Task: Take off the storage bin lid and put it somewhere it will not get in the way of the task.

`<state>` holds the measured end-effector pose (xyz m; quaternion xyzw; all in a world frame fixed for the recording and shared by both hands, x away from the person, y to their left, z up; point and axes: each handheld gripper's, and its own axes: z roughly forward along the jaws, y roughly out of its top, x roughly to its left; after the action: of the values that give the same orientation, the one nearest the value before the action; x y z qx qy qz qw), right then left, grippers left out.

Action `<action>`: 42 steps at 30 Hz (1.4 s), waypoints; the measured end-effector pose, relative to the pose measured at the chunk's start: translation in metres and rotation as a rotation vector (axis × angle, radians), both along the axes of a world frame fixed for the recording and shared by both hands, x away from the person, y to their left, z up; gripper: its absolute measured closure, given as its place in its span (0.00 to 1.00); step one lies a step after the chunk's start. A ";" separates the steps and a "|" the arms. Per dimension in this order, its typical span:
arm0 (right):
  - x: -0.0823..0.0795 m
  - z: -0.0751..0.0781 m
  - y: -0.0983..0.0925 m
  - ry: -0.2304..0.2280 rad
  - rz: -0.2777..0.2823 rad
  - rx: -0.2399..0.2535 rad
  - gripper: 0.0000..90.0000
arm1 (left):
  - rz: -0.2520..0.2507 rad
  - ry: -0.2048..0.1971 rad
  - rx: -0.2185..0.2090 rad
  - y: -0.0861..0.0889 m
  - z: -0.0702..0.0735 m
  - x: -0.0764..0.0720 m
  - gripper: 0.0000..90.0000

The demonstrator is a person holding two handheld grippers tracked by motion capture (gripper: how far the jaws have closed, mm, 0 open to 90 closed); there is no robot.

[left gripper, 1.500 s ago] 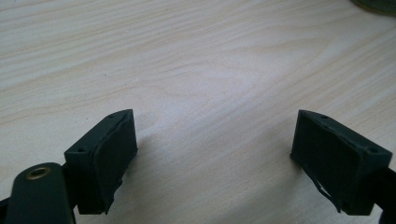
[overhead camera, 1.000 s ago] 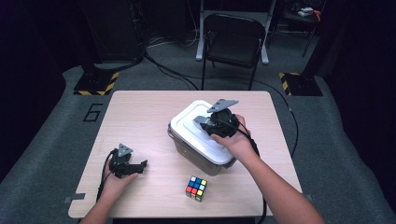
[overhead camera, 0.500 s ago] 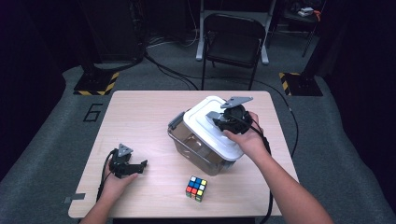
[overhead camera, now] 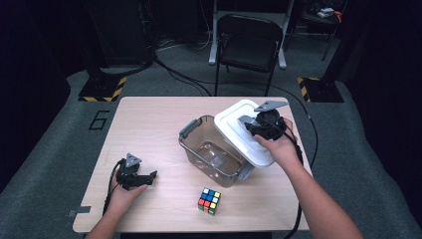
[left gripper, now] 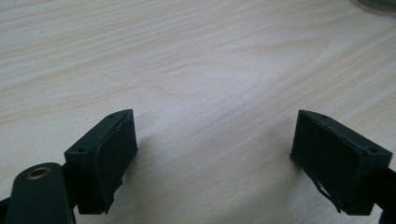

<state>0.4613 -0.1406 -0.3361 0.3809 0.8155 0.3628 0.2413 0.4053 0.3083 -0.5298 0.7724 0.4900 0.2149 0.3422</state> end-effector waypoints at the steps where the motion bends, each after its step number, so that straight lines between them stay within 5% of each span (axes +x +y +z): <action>1: 0.001 0.000 -0.003 -0.002 -0.006 -0.002 0.74 | -0.001 0.002 0.001 0.000 0.000 0.000 0.15; 24: 0.018 -0.008 -0.061 0.010 -0.186 0.001 0.74 | -0.002 0.003 0.002 0.000 0.000 0.000 0.15; 42: 0.023 -0.044 -0.080 0.047 -0.255 -0.008 0.74 | -0.001 0.002 0.001 0.000 0.000 0.000 0.16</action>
<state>0.4848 -0.2206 -0.3803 0.4891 0.7673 0.3169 0.2677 0.4053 0.3084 -0.5296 0.7731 0.4898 0.2143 0.3412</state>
